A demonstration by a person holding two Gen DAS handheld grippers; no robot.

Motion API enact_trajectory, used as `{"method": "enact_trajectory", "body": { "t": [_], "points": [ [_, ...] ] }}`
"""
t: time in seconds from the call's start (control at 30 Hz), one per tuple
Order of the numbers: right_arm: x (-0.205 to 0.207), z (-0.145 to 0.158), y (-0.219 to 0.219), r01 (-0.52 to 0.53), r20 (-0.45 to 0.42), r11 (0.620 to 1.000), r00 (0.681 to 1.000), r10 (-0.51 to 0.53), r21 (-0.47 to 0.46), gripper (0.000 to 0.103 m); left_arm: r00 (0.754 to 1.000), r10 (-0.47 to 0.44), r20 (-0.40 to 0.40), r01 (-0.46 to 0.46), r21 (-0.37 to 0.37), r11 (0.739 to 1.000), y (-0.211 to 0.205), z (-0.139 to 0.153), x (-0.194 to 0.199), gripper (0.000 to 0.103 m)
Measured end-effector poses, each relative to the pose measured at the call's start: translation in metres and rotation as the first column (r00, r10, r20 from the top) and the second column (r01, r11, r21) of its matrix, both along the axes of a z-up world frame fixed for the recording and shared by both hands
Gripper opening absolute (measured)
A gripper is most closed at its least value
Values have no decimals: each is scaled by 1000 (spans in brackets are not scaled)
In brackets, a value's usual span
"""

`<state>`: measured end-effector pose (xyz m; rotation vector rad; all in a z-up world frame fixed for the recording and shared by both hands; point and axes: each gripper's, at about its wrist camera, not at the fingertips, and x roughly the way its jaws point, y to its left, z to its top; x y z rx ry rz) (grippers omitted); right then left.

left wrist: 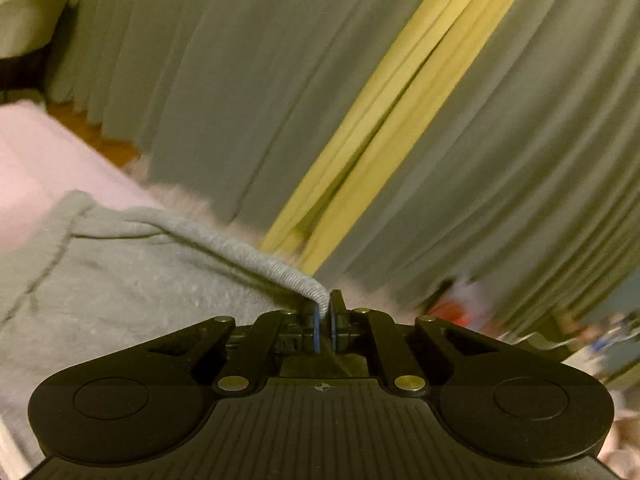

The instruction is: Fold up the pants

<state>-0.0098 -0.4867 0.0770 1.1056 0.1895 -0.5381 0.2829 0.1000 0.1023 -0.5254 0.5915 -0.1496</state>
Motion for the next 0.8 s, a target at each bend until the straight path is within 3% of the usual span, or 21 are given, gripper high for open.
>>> {"method": "enact_trajectory", "body": {
  "t": [0.13,0.2,0.27,0.37,0.43,0.47,0.5,0.57,0.6,0.63,0.7,0.73,0.8],
  "points": [
    [-60,33,19,85,14,994,996,-85,-61,4,999,16,42,-11,-109,994,33,0,-116,7],
    [-88,40,37,143,-90,978,983,-158,-153,4,999,32,-11,-33,-113,993,40,-17,-165,7],
    [-103,34,52,176,-235,954,944,-234,-241,5,995,41,-86,-43,-30,999,39,-41,-196,7],
    [-110,-4,51,204,-399,969,884,-243,-139,5,966,62,-252,-58,24,998,47,-77,-207,7],
    [-121,-30,48,237,-475,969,847,-240,-68,5,950,69,-304,-71,6,997,57,-86,-206,11],
    [-127,-38,46,248,-490,967,836,-245,-60,5,953,81,-293,-81,12,997,63,-85,-205,14],
    [-133,-44,44,258,-472,966,848,-242,-31,5,956,120,-269,-109,54,993,68,-79,-204,19],
    [-141,-50,41,287,-400,957,882,-248,39,9,964,192,-182,-164,158,974,77,-63,-203,46],
    [-140,-48,42,289,-379,956,892,-248,56,9,966,212,-146,-179,212,961,79,-56,-198,67],
    [-138,-47,44,281,-359,958,902,-241,62,11,964,240,-111,-204,266,942,81,-50,-189,81],
    [-137,-47,46,249,-336,966,918,-213,66,31,974,210,-84,-176,299,938,83,-47,-170,96],
    [-133,-50,44,232,-329,970,923,-197,72,45,974,200,-104,-159,316,936,87,-51,-156,95],
    [-131,-55,44,208,-308,975,935,-176,75,47,965,206,-164,-140,340,930,90,-59,-131,87]
  ]
}}
